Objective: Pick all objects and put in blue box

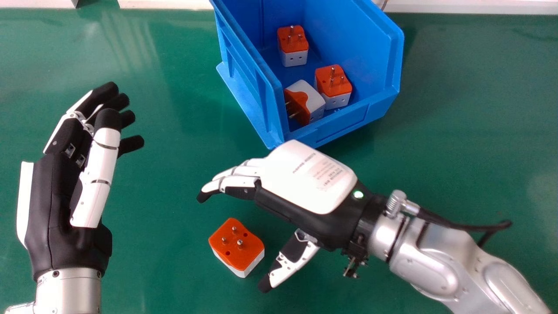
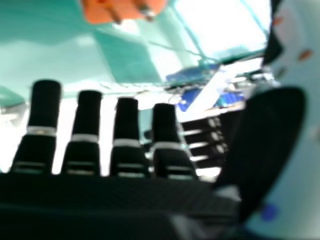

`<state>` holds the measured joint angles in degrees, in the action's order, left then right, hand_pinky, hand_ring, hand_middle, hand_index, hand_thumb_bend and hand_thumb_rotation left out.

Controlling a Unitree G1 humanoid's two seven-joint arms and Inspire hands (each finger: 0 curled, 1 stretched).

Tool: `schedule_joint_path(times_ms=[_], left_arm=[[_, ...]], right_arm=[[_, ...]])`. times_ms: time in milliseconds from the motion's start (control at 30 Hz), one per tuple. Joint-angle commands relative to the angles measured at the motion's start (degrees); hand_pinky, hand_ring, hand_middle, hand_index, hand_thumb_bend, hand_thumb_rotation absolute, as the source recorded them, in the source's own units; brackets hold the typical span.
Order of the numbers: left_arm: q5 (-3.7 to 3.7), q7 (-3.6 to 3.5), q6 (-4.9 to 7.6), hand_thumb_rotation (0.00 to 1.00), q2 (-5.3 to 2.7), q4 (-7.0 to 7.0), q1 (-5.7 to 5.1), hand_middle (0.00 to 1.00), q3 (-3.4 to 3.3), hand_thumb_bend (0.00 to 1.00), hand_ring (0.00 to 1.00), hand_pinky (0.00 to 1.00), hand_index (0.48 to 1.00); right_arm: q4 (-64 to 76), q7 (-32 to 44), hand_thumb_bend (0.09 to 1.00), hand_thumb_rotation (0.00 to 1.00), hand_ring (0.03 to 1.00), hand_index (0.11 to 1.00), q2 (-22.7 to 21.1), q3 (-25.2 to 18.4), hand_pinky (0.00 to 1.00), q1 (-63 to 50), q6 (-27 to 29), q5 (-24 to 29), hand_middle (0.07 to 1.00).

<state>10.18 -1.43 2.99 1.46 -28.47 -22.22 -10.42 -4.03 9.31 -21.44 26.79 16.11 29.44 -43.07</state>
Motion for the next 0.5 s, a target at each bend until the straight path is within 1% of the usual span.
schedule_joint_path(times_ms=[0,133,200,300,467], left_arm=[[0.17,-0.34,0.43,0.65,0.1,-1.41,-0.26,0.84,-0.06,0.4,0.84,0.8,0.823],[0.26,-0.62,0.85,0.65,0.2,-0.94,-0.18,0.85,-0.24,0.4,0.85,0.81,0.828],[0.32,-0.56,0.82,0.66,0.01,-0.85,-0.13,0.85,-0.32,0.4,0.85,0.81,0.827],[0.3,-0.43,0.42,0.66,-0.01,-0.82,0.04,0.85,-0.37,0.42,0.85,0.82,0.83],[0.19,-0.4,0.61,0.66,0.05,-0.62,0.26,0.85,-0.46,0.42,0.86,0.83,0.835]], right_arm=[[-0.92,-0.26,0.915,0.15,0.781,0.8,0.81,0.4,0.62,2.43,0.05,-0.28,0.827],[-3.87,-0.52,0.912,0.14,0.789,0.804,1.49,1.46,0.63,4.12,-0.24,-1.24,0.833],[-5.26,-0.5,0.916,0.13,0.791,0.806,1.85,2.11,0.64,4.82,-0.34,-1.69,0.834],[-6.6,-0.72,0.919,0.12,0.791,0.807,2.0,2.88,0.64,5.66,-0.23,-2.56,0.833],[-8.86,-1.25,0.929,0.12,0.784,0.797,2.34,4.34,0.64,6.7,-0.02,-4.14,0.825]])
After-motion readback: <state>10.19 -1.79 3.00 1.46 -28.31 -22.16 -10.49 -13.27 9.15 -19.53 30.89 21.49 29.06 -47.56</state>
